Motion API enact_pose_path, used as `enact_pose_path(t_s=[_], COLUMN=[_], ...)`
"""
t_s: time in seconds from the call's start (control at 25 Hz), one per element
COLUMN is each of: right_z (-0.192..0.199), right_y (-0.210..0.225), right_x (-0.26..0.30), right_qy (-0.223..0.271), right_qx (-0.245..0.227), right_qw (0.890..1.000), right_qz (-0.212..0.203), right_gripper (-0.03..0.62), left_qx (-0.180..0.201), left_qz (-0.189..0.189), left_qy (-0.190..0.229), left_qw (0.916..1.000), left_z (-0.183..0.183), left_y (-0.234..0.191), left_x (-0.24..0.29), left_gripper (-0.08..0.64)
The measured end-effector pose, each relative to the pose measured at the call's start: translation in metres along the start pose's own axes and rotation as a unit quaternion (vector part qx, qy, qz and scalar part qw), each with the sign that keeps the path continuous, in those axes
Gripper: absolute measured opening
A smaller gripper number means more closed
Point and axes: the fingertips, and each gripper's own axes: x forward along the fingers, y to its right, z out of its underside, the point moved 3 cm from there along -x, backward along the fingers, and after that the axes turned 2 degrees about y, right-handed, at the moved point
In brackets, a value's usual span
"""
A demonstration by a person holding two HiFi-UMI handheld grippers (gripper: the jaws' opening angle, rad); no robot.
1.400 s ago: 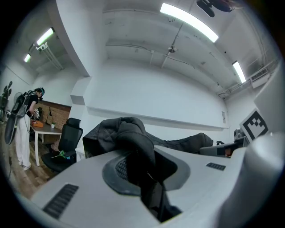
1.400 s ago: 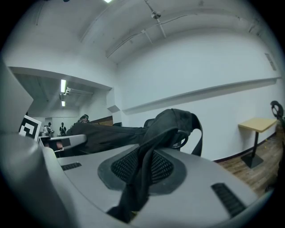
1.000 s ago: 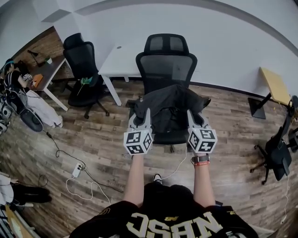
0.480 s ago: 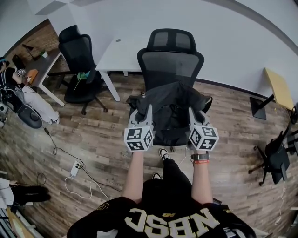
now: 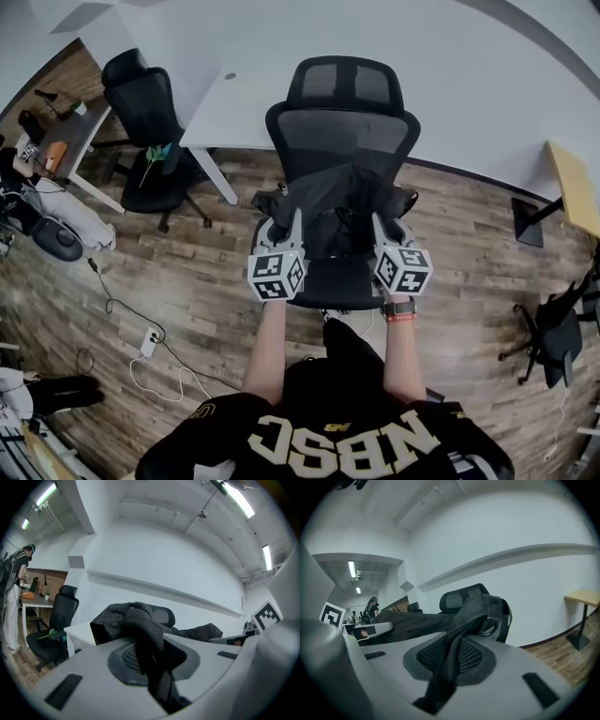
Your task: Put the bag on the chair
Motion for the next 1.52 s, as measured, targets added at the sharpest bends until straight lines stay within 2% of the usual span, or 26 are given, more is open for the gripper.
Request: enact_pose_path(t_s=[0.36,0.84,1.2,1.52], right_z=[0.022,0.105,0.17,0.226], right_y=[0.042,0.072,0.087,0.102], right_x=[0.068,0.12,0.151,0.174], right_qy=[-0.051,-0.146,-0.212,-0.269], right_qx=[0.02,0.054,0.049,0.066], right_qw=[0.998,0.988,0.976,0.961], right_qz=[0.004,0.008,0.009,0.021], right_gripper=[0.063,0.063,0.063,0.063], left_qx=[-0.015,-0.029,-0.044,-0.052], left_qz=[-0.026,-0.058,-0.067,-0.063], left_qy=[-0.053,-0.141,-0.197,-0.255], left_qw=[0.9982,0.9878,0.9771,0.9634], left_z=[0.052,0.137,0.2,0.258], left_y=[-0.02,-0.049,-0.072,-0.092], left_x=[0.064,0.096,0.113,0.13], left_gripper=[0.072,0.072,0.072,0.072])
